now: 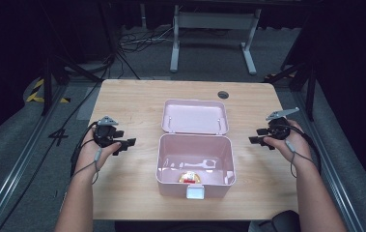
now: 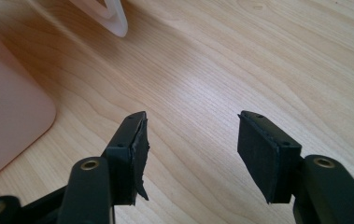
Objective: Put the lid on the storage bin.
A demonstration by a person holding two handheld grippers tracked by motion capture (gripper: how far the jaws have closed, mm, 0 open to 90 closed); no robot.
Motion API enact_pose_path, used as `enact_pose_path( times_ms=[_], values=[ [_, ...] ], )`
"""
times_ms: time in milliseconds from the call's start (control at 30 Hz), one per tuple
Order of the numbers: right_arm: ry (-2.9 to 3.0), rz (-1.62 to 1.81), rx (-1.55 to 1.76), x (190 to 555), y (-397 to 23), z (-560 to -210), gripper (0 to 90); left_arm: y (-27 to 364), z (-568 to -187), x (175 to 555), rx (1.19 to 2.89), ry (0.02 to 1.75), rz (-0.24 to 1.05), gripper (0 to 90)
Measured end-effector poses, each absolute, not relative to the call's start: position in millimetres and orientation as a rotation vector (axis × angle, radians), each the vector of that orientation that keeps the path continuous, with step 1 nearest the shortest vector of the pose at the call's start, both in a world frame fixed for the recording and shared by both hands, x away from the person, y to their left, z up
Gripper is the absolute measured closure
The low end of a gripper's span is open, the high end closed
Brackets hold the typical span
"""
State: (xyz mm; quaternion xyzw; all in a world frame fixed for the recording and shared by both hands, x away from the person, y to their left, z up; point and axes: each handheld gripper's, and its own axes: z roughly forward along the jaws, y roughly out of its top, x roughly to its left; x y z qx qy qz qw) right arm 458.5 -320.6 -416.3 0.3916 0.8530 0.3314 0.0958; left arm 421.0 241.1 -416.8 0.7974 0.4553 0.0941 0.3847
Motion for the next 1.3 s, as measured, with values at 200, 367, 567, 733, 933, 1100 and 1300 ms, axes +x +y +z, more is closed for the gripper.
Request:
enact_pose_path(
  times_ms=[200,367,567,733,933,1100,1300],
  values=[
    [2.524,0.998,1.141,453.4,-319.1,-415.0,44.0,225.0,-399.0,431.7,2.023,1.105,0.26,32.5],
    [2.518,1.01,1.135,447.2,-319.7,-414.0,44.0,219.2,-385.3,438.6,2.011,1.078,0.258,31.7],
    [2.509,1.021,1.142,442.0,-322.7,-415.3,43.7,211.2,-373.3,445.2,2.012,1.044,0.274,31.7],
    [2.51,1.016,1.14,438.4,-322.4,-417.4,43.2,197.3,-361.8,456.2,2.031,0.991,0.277,33.7],
    [2.506,1.033,1.147,432.4,-321.5,-420.1,42.5,183.9,-354.6,470.6,2.014,0.96,0.273,33.8],
    [2.496,1.032,1.141,426.7,-323.1,-421.0,43.5,173.4,-349.4,480.7,2.014,0.949,0.276,34.5],
    [2.496,1.017,1.126,418.2,-324.8,-423.6,44.2,156.4,-345.9,500.9,2.033,0.967,0.271,35.0]
  ],
)
